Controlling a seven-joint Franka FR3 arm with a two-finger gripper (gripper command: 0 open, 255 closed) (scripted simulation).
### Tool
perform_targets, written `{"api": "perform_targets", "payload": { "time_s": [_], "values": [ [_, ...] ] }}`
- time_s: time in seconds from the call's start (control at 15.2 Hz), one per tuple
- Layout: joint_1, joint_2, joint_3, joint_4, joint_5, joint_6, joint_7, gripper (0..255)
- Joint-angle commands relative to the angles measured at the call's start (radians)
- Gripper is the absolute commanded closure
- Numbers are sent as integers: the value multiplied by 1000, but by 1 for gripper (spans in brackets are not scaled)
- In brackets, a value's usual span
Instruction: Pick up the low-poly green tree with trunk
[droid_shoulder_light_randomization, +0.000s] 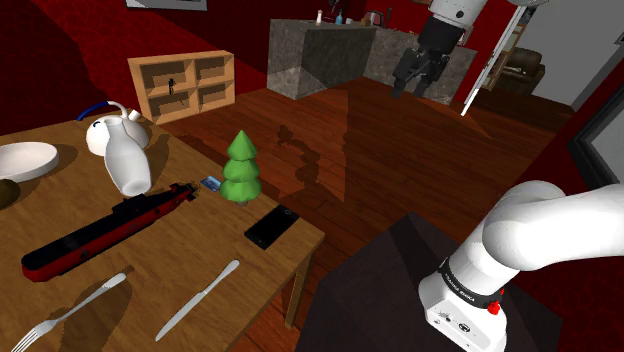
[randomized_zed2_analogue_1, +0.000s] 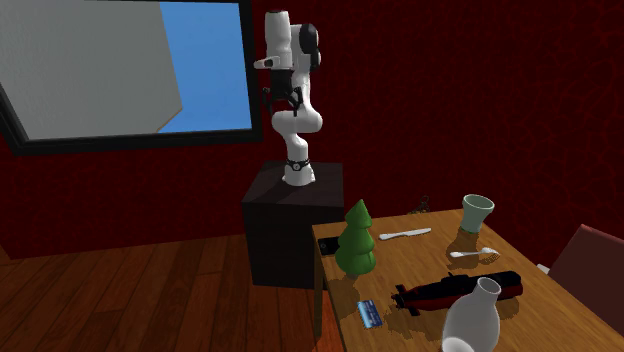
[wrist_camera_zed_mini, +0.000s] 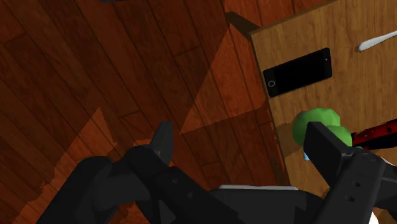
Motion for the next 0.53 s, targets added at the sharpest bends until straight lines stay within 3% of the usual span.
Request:
{"api": "perform_targets", "payload": {
  "time_s": [0.0,0.46],
  "values": [
    [0,0,0,0,0,0,0,0],
    [104,211,-147,-4,112,215,-276,0]
  ]
}}
